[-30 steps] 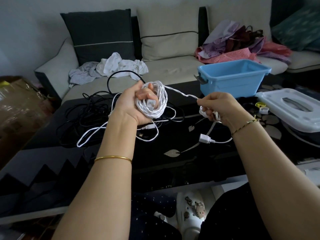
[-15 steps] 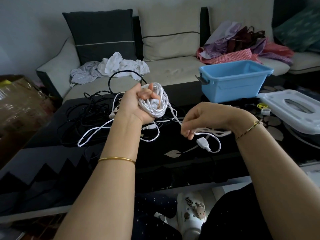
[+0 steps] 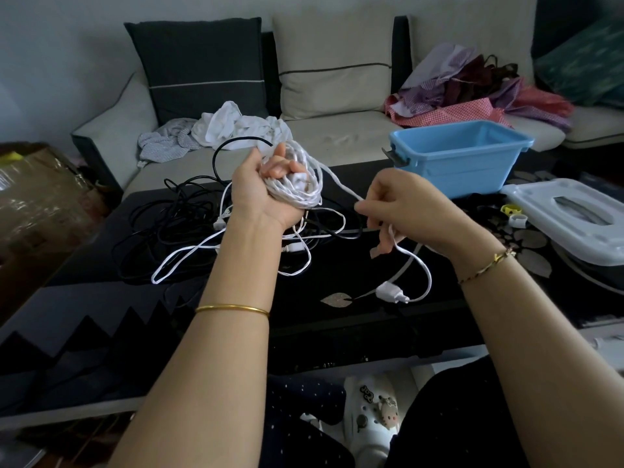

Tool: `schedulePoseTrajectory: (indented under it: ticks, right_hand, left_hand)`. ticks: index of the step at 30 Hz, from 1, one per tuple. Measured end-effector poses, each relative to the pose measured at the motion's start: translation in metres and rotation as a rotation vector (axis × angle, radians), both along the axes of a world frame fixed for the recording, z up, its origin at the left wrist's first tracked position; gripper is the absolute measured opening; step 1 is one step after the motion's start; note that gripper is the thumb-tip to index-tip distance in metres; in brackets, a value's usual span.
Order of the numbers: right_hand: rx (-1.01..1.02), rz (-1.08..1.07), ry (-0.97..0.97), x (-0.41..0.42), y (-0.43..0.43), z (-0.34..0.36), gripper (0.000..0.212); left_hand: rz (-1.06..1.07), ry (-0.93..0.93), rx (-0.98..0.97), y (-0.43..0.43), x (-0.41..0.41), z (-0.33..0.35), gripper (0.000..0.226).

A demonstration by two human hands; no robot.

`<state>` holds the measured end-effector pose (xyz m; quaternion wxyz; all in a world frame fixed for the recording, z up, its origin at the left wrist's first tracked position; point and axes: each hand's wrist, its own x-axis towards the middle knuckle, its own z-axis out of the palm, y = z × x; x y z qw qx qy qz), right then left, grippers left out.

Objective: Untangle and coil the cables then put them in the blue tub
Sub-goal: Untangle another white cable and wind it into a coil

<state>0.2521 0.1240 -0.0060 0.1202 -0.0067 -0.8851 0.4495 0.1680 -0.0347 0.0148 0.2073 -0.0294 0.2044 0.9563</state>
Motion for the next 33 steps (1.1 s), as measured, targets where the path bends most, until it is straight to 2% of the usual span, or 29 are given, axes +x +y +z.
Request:
schedulePoseTrajectory:
  ticks: [2, 6, 10, 12, 17, 21, 25, 28, 33]
  right_hand:
    - [0.020, 0.021, 0.062, 0.001, -0.003, 0.004, 0.021]
    - [0.138, 0.057, 0.056, -0.002, -0.004, 0.004, 0.017]
    - [0.334, -0.074, 0.085, -0.009, 0.003, -0.001, 0.017]
    - [0.290, -0.110, 0.086, -0.010, 0.003, -0.002, 0.019]
    - [-0.077, -0.217, 0.137, -0.014, 0.004, -0.006, 0.022]
    - [-0.177, -0.262, 0.071, -0.016, 0.010, -0.008, 0.023]
    - [-0.265, -0.221, 0.080, -0.014, 0.009, -0.009, 0.015]
    - [-0.236, -0.182, 0.092, -0.010, 0.005, -0.005, 0.014]
    - [-0.108, 0.002, -0.033, -0.007, -0.007, -0.004, 0.013]
  left_hand:
    - [0.033, -0.037, 0.019, -0.003, -0.006, -0.005, 0.045]
    - [0.047, -0.059, 0.007, -0.005, -0.012, -0.010, 0.047]
    - [0.035, -0.052, 0.011, -0.003, -0.011, -0.010, 0.046]
    - [0.028, -0.041, 0.007, -0.002, -0.010, -0.009, 0.044]
    - [0.011, 0.002, -0.020, -0.002, -0.002, -0.003, 0.042]
    - [0.012, 0.038, -0.031, 0.001, 0.003, -0.002, 0.042]
    - [0.023, 0.032, 0.000, 0.000, -0.001, -0.003, 0.041]
    - [0.029, 0.035, 0.011, -0.001, -0.002, -0.005, 0.041]
    - [0.067, 0.013, 0.060, -0.001, -0.006, -0.005, 0.047]
